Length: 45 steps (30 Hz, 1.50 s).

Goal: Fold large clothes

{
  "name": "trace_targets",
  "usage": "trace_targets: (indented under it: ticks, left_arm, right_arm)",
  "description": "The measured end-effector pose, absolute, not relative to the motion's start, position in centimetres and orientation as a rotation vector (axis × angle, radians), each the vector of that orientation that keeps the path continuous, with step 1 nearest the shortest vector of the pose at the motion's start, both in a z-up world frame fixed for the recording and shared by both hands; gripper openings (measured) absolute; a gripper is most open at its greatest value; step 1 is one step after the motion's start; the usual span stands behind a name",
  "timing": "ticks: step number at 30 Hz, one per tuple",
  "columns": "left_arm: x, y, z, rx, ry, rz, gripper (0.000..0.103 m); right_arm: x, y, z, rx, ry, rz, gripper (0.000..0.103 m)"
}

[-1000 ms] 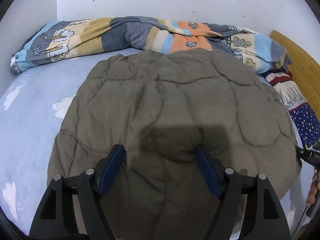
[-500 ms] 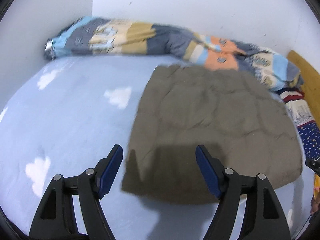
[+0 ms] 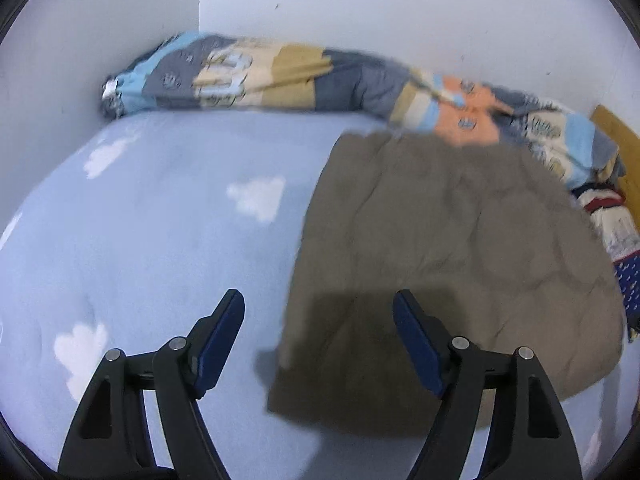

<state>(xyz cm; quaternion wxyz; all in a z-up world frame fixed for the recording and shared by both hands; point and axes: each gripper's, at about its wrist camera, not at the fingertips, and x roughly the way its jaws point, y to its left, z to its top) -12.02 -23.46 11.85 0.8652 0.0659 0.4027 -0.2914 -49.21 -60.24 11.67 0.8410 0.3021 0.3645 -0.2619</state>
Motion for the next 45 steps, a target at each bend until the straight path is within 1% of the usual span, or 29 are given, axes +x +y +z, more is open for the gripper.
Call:
trace_targets:
  ticks: [2,6,10,11,12,16,19,21,24,28,29,34,39,42,45]
  left_arm:
    - [-11.9,-25.9,12.9,0.145,0.847,-0.664,0.077]
    - [-12.8,-33.0,13.9,0.219,0.854,-0.777,0.077]
    - [-13.8,-39.7,13.6,0.267,0.858,-0.842,0.077]
    - [-13.9,-41.0,13.3,0.286,0.855,-0.842,0.077]
    - [-14.0,-42.0,12.9,0.304,0.861,-0.832,0.077]
    - [-11.9,-44.9,10.4,0.365,0.929,-0.776,0.078]
    - [-11.4,-46.0,9.5,0.425,0.937,-0.757,0.082]
    - [-10.9,-46.6,8.7,0.447,0.963,-0.73,0.087]
    - [-10.1,-46.3,8.8,0.417,1.009,-0.725,0.087]
    - [-11.2,-42.3,11.7,0.314,0.967,-0.773,0.085]
    - [-11.6,-40.8,12.5,0.296,0.95,-0.783,0.085]
    - [-12.3,-33.5,13.5,0.238,0.922,-0.751,0.085]
    - [-12.8,-29.4,11.5,0.264,0.945,-0.677,0.085]
    - [-11.9,-29.4,8.7,0.267,1.025,-0.658,0.086]
    - [-11.6,-29.1,8.2,0.234,1.043,-0.647,0.086]
  right_arm:
    - [-47.5,-60.5,13.1,0.616,0.733,-0.522,0.023]
    - [-42.5,-60.3,14.9,0.519,0.749,-0.456,0.025]
    - [-37.0,-60.6,15.5,0.478,0.749,-0.401,0.035]
    - [-35.3,-60.8,15.2,0.478,0.759,-0.386,0.039]
    - [-33.9,-60.9,14.8,0.469,0.784,-0.379,0.041]
    - [-30.6,-61.8,11.6,0.44,0.888,-0.404,0.041]
    - [-29.3,-62.4,9.3,0.423,0.958,-0.396,0.041]
    - [-28.9,-63.0,8.1,0.43,0.989,-0.394,0.043]
    - [-28.5,-63.7,7.9,0.457,1.016,-0.397,0.044]
    - [-30.6,-62.8,10.8,0.48,0.958,-0.411,0.044]
    - [-32.1,-62.2,11.9,0.474,0.923,-0.413,0.046]
    - [-38.6,-60.6,13.7,0.548,0.822,-0.412,0.046]
    - [-44.1,-59.4,12.7,0.574,0.807,-0.492,0.046]
    - [-45.5,-60.2,10.1,0.68,0.853,-0.501,0.046]
    - [-45.7,-61.0,7.9,0.741,0.858,-0.464,0.046]
